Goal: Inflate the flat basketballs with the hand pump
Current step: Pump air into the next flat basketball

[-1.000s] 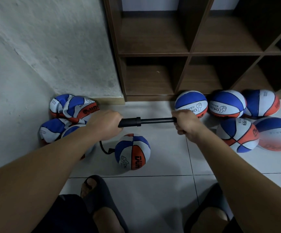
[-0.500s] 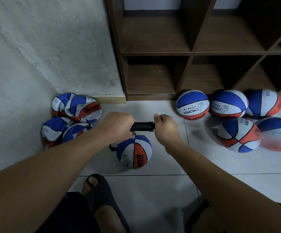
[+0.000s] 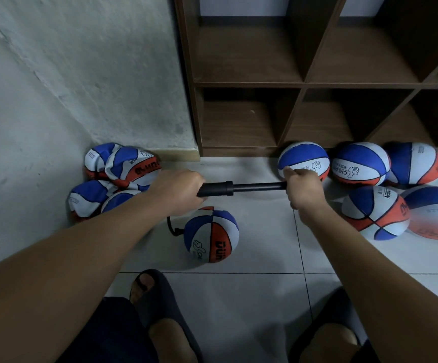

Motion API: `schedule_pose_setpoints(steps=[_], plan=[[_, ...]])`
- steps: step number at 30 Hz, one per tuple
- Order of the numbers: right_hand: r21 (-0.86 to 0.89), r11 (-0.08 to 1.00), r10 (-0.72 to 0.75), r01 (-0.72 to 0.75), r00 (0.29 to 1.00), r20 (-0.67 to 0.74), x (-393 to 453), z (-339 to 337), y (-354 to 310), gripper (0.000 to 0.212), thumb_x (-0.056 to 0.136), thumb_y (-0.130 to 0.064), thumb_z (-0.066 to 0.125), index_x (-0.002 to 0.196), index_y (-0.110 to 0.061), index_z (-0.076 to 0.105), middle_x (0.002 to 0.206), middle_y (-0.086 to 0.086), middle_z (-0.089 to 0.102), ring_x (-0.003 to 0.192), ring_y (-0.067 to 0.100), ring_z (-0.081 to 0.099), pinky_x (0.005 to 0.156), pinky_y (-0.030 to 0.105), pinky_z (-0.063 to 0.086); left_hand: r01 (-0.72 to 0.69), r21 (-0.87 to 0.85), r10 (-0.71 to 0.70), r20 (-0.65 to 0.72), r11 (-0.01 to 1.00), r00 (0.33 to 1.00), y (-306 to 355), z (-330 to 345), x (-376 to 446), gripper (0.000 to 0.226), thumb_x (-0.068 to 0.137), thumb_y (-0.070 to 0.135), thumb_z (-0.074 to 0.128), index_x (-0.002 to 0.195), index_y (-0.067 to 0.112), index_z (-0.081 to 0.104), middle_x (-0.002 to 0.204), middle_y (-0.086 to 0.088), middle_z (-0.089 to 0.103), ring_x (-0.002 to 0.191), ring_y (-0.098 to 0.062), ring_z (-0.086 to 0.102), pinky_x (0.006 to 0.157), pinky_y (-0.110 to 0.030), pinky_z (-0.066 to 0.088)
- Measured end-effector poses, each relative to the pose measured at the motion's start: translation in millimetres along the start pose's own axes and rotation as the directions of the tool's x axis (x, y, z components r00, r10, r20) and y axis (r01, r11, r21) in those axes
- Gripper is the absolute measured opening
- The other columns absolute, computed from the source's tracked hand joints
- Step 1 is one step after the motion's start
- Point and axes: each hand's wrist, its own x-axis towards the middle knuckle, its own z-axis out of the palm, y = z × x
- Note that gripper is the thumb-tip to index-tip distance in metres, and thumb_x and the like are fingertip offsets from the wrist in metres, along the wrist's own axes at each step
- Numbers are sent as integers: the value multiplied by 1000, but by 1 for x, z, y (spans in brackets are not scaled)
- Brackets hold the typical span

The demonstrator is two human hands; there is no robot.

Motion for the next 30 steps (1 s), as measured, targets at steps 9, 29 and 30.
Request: schedule_pose_setpoints(steps=[9,29,30], plan=[[-81,991,-104,111,991,88,-51,56,0,45,115,-41,42,87,-9,56,71,4,52,64,20,48,57,33,35,-44,57,41,51,997,998,26,-4,-2,34,95,28,68,69,29,47,69,5,58,58,-16,57,49,-29,32],[-40,997,-62,61,997,-39,-1,-1,-11,37,103,-35,57,77,-9,60,72,11,56,66,28,47,60,35,36,32,-85,-29,34,996,999,-1,-17,-1,27,95,37,60,70,26,60,66,4,63,57,-17,61,53,-35,52],[-24,999,-36,35,998,-51,2,-4,-9,37,102,-33,57,73,-12,56,70,10,53,66,27,44,59,35,34,34,-85,-31,37,996,999,-2,-16,-2,26,94,36,60,70,26,60,65,4,63,57,-17,62,54,-36,55]])
